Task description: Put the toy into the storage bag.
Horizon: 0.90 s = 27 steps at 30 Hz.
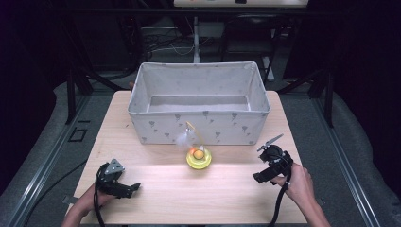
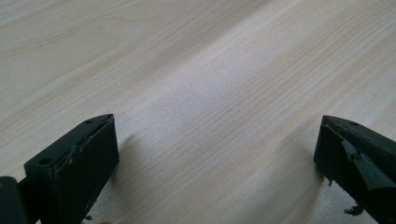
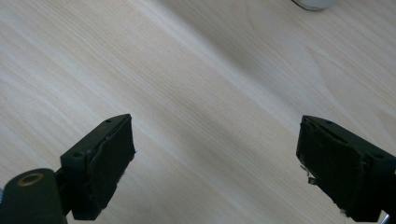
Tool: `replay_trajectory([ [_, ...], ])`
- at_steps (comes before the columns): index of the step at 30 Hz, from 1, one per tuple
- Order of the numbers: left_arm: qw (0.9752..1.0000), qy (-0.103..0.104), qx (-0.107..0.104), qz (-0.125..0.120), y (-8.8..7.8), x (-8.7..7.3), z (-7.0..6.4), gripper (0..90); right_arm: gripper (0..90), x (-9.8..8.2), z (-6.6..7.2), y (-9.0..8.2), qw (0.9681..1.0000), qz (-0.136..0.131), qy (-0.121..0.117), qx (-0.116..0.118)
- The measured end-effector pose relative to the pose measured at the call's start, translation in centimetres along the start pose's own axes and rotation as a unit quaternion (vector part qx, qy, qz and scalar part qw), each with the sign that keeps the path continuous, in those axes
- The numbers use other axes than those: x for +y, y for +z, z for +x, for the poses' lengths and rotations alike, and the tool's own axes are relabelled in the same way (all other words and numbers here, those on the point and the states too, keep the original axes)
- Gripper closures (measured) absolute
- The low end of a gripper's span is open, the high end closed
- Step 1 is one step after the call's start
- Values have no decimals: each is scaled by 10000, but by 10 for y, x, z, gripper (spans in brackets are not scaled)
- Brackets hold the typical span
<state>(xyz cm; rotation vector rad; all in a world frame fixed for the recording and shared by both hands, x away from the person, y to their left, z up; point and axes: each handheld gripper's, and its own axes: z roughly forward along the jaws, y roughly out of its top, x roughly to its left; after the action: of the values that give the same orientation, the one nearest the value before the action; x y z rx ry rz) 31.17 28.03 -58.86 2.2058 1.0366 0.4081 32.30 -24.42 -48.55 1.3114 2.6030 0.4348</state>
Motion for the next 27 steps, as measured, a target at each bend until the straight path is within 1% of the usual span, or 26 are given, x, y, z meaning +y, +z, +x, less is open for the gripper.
replay_trajectory([
  [1, 10000, 1, -1, -2, 0, 0, 0, 0, 111, 0, 0, 0, 10000, -21, 18, 20],
  [2, 10000, -2, -1, -2, 0, 0, 0, 0, 111, 0, 0, 0, 10000, 29, -30, 0],
  [3, 10000, -2, 1, -2, 0, 0, 0, 0, 111, 1, 1, 0, 10000, 10, -13, 36],
  [5, 10000, 1, 1, -1, 0, 0, 0, 0, 110, 1, 2, -1, 10000, 24, -38, -13],
  [7, 10000, 4, -15, 17, 0, 0, 0, 0, 110, 1, 2, -1, 10000, 42, -61, 1],
  [8, 10000, 32, -8, 12, -1, 0, 0, 0, 109, 2, 3, -2, 9999, 89, -94, 28],
  [10, 10000, 12, -12, 17, 0, 0, 0, 0, 109, 3, 5, -2, 9999, 50, -98, 22],
  [11, 10000, 22, -13, 18, 0, 0, 0, 0, 108, 4, 5, -2, 9999, 81, -126, 24],
  [12, 10000, 35, -8, 16, -1, 0, 0, 0, 107, 4, 6, -2, 9999, 51, -117, 37],
  [13, 10000, 29, -7, 17, -1, 0, 0, 0, 106, 5, 7, -2, 9999, 51, -165, -6],
  [14, 10000, 20, -9, 20, -1, 0, 0, 0, 106, 6, 8, -2, 9998, 63, -165, 15],
  [16, 10000, 29, -1, 20, -1, 0, 0, 0, 105, 7, 10, -3, 9997, 81, -243, 12],
  [21, 10000, 25, -3, 20, -1, 0, 0, 0, 101, 11, 17, -6, 9994, 64, -338, 44],
  [22, 10000, 25, -1, 22, -1, 0, 0, 0, 101, 12, 19, -7, 9993, 53, -356, 22],
  [25, 10000, 23, 0, 21, -1, 0, 0, 0, 95, 16, 25, -9, 9988, 111, -474, 37],
  [27, 10000, 18, 1, 24, -1, 0, 0, 0, 92, 19, 29, -9, 9987, 63, -498, 45],
])
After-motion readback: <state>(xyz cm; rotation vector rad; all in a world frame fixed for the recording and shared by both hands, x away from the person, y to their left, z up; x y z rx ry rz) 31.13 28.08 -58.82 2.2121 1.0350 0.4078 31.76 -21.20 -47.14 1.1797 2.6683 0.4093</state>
